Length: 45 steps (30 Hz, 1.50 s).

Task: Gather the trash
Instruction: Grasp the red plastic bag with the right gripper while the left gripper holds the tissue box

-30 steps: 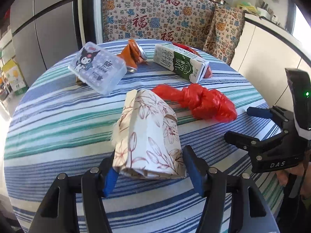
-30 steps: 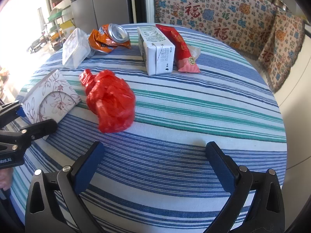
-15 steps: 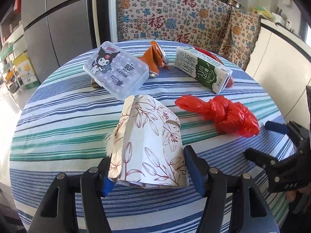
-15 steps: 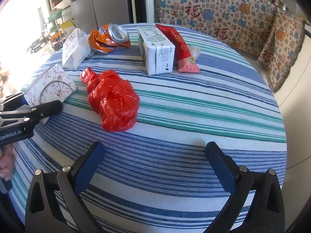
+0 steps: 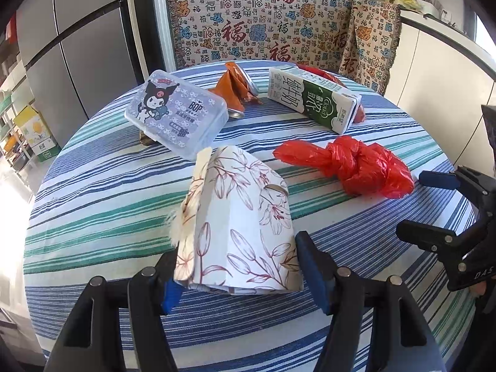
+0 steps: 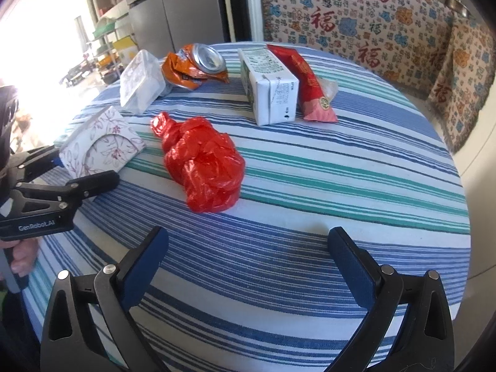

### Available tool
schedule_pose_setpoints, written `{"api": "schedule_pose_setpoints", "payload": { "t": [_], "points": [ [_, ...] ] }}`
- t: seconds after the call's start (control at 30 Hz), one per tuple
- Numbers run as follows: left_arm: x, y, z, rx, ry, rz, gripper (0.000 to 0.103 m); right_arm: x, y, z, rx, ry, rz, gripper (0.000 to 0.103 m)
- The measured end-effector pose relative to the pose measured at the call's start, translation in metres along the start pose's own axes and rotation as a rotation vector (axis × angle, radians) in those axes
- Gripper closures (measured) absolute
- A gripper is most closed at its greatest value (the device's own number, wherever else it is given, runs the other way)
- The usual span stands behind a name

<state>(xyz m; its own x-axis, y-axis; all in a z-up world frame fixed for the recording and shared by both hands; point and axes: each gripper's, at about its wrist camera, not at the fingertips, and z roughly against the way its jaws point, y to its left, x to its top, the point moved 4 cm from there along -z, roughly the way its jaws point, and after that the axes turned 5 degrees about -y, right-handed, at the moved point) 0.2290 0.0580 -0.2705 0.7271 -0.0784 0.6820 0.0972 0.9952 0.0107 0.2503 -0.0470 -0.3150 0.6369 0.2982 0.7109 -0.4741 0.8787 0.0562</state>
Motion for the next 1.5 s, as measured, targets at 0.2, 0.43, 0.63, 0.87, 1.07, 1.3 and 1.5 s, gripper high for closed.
{"api": "schedule_pose_setpoints", "payload": {
  "t": [0.2,0.43,0.63,0.87,1.07,1.3,1.5],
  "points": [
    [-0.002,0.002,0.001,-0.011,0.0,-0.004,0.036,0.036,0.024,-0.011,0.043,-0.006,0.084,0.009],
    [-0.002,0.003,0.002,-0.018,0.0,-0.008,0.036,0.041,0.037,-0.03,0.024,0.086,0.111,0.054],
    [-0.004,0.011,0.007,-0.013,0.004,0.018,0.036,0.009,0.018,0.005,-0.015,0.116,-0.027,0.054],
    [-0.002,0.019,0.014,-0.156,-0.002,0.112,0.036,-0.005,0.02,0.025,0.031,0.141,-0.018,0.041],
    [0.003,0.017,0.02,-0.179,-0.024,0.091,0.036,0.011,0.031,0.031,0.037,0.138,0.079,0.028],
    [0.009,0.011,0.023,-0.153,-0.05,0.038,0.045,0.01,0.036,0.013,0.04,0.219,0.134,0.054],
    [0.008,0.009,0.027,-0.175,-0.053,0.043,0.065,0.01,0.024,0.031,0.051,0.145,0.029,0.058]
  ]
}}
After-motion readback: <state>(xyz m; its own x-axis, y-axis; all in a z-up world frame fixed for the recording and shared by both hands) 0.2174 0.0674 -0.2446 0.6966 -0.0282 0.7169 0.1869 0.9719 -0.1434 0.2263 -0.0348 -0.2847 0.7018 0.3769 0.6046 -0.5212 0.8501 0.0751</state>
